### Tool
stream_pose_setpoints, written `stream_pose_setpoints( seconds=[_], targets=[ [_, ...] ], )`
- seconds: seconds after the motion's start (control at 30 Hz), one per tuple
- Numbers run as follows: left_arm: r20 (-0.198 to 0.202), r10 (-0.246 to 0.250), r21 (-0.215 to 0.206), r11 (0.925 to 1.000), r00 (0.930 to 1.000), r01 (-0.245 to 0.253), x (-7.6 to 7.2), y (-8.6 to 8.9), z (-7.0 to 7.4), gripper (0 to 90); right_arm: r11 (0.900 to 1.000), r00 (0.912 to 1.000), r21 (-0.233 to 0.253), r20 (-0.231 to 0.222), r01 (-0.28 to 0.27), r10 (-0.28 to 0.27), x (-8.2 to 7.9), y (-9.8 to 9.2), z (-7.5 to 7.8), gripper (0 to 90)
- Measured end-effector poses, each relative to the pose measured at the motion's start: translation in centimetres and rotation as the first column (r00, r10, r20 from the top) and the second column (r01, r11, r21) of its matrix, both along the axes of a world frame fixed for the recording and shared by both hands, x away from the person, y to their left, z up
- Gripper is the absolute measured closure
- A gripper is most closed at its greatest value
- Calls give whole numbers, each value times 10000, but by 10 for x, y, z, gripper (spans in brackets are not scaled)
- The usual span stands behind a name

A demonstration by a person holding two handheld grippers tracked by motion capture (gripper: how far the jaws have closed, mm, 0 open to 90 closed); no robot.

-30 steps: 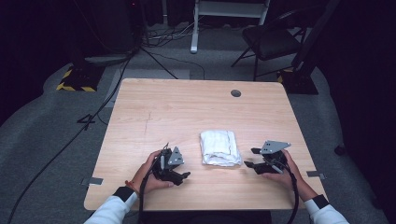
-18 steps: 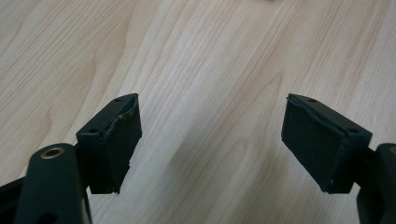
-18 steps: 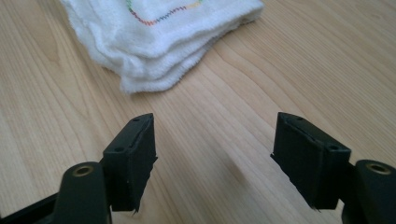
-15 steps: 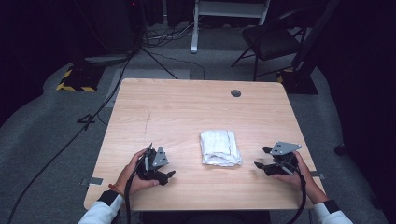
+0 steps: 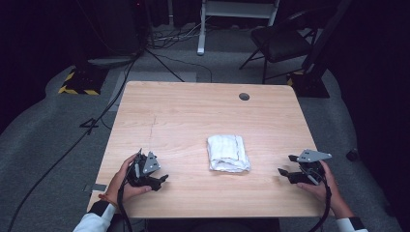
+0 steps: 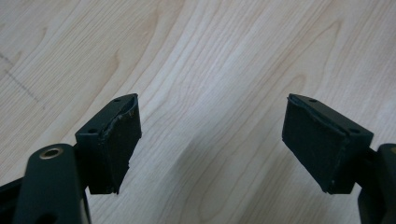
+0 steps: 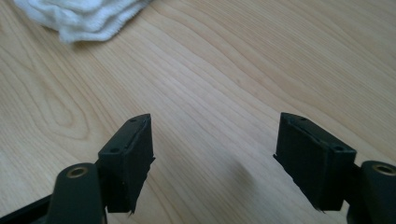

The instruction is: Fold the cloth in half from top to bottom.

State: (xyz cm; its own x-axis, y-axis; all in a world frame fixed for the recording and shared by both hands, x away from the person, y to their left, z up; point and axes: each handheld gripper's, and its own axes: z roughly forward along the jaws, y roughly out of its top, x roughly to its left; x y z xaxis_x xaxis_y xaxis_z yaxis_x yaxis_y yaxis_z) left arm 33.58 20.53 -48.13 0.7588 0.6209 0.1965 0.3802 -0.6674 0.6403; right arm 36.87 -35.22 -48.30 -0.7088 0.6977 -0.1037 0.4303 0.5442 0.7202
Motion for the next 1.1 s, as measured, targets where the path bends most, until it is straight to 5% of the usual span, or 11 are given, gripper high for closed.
stream_pose_setpoints(
  seconds=[0.1, 0.67, 0.73, 0.83, 1.1],
  targets=[
    [68, 324, 128, 9994, 9995, -324, 0, 7, -2, 208, 9995, 9997, 259, -138, 204, -201, -1, -10, -3, 277],
    [-741, 1068, -850, 9900, 9915, -1130, -2, 54, -13, 208, 9913, 9930, 589, -178, 1174, -1166, -17, -45, -18, 253],
    [-860, 1101, -1002, 9879, 9902, -1185, -3, 59, -17, 204, 9894, 9915, 656, -233, 1295, -1282, -19, -47, -18, 247],
    [-1149, 1299, -1687, 9745, 9849, -1482, -5, 71, -22, 200, 9848, 9876, 779, -373, 1549, -1524, -22, -50, -19, 235],
    [-1256, 1537, -1741, 9692, 9801, -1743, -11, 78, -22, 195, 9795, 9832, 917, -499, 1795, -1755, -25, -54, -20, 229]
  ],
)
